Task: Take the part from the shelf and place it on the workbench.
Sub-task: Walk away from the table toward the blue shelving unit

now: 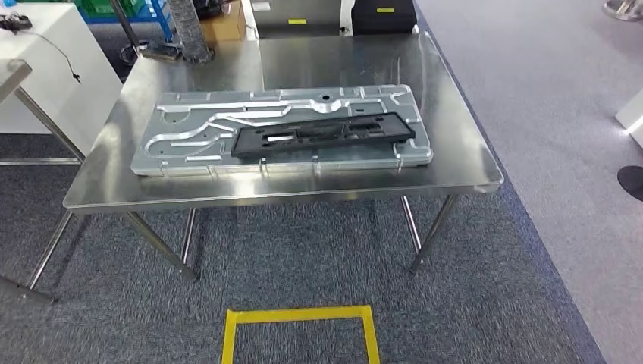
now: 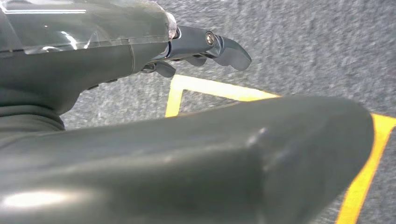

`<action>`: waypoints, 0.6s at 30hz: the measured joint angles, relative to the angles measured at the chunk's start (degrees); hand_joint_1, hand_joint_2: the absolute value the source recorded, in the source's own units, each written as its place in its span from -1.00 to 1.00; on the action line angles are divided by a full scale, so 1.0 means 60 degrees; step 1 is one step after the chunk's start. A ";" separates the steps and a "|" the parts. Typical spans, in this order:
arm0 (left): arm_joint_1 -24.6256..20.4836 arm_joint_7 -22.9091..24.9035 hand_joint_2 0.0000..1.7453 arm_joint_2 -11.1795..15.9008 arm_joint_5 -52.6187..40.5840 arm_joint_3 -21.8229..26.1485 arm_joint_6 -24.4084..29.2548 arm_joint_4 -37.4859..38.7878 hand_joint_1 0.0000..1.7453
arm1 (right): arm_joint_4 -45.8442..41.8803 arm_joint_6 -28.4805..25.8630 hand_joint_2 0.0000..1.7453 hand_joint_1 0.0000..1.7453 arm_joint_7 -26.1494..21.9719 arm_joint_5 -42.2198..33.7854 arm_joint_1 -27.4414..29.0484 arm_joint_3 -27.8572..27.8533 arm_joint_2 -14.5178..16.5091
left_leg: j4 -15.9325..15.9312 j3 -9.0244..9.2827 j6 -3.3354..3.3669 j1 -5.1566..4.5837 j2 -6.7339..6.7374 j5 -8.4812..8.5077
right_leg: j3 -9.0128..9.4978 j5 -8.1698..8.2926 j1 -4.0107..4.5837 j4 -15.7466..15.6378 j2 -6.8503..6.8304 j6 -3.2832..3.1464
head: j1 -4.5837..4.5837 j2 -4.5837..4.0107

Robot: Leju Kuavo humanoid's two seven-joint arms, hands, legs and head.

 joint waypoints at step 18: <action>-0.0065 0.0082 -1.00 -0.0133 -0.0453 -0.0192 -0.0106 0.0026 -1.00 | 0.0647 0.1266 -1.00 -1.00 -0.1204 -0.2001 -0.0301 -0.0717 0.0948 | -0.1608 0.1470 0.0648 -0.0101 0.0072 0.0517 | -0.1860 -0.0990 0.0027 0.2920 0.0050 0.0522 | 0.0002 0.0000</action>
